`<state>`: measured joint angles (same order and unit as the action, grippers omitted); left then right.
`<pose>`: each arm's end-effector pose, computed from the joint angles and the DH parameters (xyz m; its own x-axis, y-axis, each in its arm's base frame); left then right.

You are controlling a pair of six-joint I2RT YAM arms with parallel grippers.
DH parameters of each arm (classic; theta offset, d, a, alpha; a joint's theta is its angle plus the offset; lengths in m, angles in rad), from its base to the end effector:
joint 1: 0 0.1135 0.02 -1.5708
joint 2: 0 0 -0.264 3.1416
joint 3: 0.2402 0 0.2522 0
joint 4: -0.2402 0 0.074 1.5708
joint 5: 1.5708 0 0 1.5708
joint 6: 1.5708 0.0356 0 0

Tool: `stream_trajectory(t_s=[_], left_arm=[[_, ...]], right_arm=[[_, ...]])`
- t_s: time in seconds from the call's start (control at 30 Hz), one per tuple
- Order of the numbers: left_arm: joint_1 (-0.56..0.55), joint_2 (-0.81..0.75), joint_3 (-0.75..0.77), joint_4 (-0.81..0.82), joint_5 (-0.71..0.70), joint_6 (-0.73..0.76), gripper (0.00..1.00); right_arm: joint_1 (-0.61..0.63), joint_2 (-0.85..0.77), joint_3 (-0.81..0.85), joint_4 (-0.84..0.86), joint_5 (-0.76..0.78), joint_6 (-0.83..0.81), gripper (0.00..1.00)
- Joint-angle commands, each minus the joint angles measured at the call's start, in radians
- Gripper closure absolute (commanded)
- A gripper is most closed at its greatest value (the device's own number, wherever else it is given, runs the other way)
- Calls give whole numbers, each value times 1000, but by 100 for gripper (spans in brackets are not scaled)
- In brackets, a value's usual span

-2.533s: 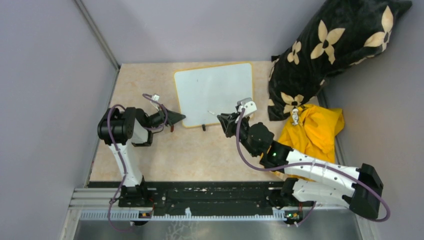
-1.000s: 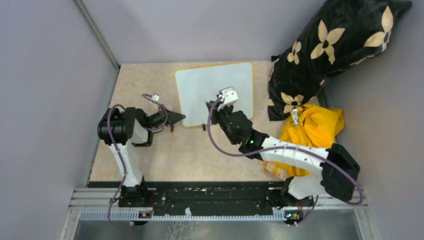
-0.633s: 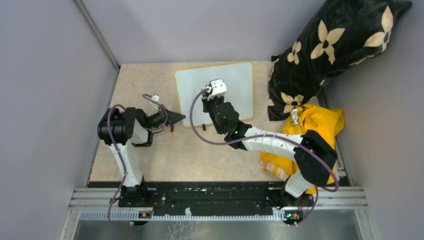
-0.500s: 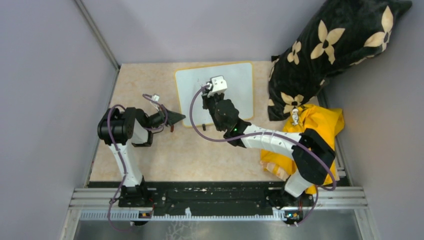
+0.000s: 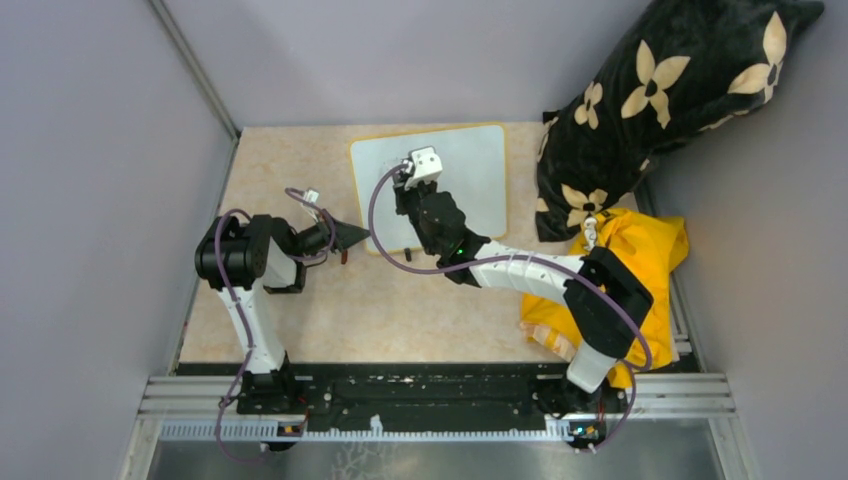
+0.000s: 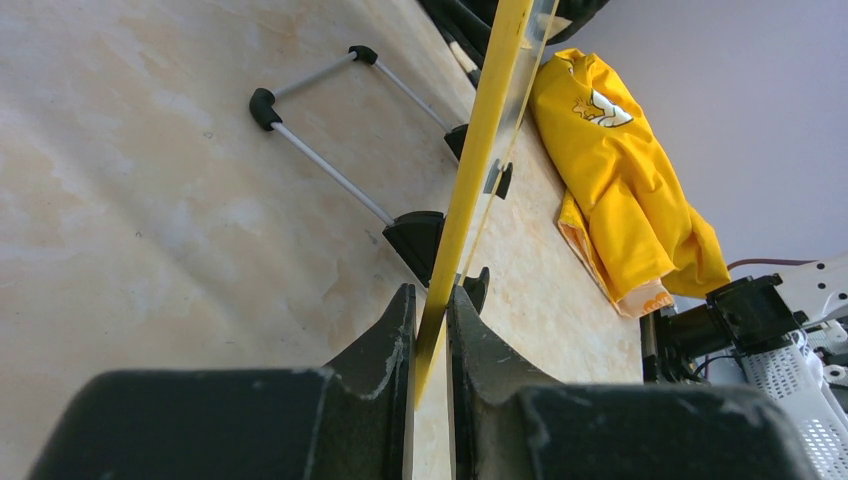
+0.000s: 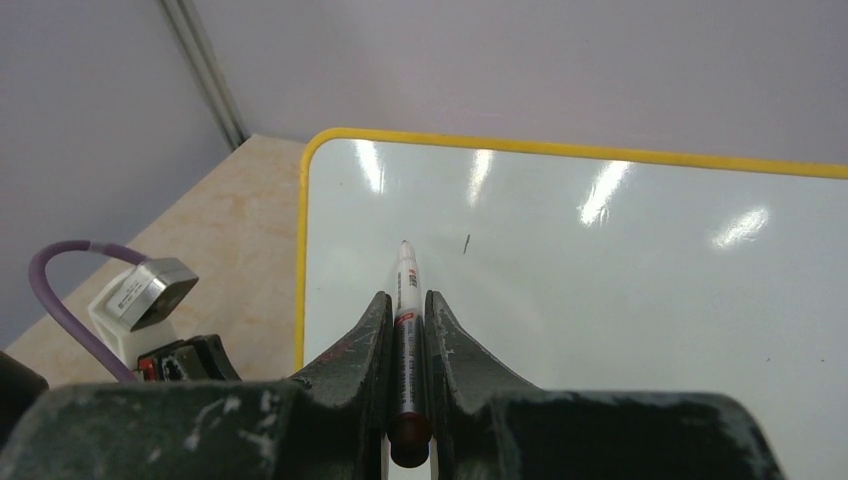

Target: Write a sentence on the whiteboard

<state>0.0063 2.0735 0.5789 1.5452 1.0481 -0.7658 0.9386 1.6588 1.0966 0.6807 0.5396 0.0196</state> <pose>0.3175 -0.0288 0.1098 -0.5611 -0.3496 -0.7503 0.6566 0.3640 -0.6606 0.2430 0.3008 0.3090 0.0622 0.1134 -0.9916 -0.3919 0.9165 0.0802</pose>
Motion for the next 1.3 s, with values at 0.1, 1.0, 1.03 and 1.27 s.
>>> stream_trajectory(t_s=[0.1, 1.0, 1.03, 1.27], left_arm=[[-3, 26, -14, 105, -8, -1, 100], [-3, 28, -13, 110, -8, -4, 100], [-2, 28, -14, 110, -8, -4, 100], [-3, 28, -13, 110, -8, -5, 100]], right_arm=[[-17, 38, 96, 15, -36, 61, 100], [-45, 86, 90, -8, -29, 105, 100], [-46, 83, 82, -7, -27, 106, 100], [-46, 58, 38, -1, -23, 114, 100]])
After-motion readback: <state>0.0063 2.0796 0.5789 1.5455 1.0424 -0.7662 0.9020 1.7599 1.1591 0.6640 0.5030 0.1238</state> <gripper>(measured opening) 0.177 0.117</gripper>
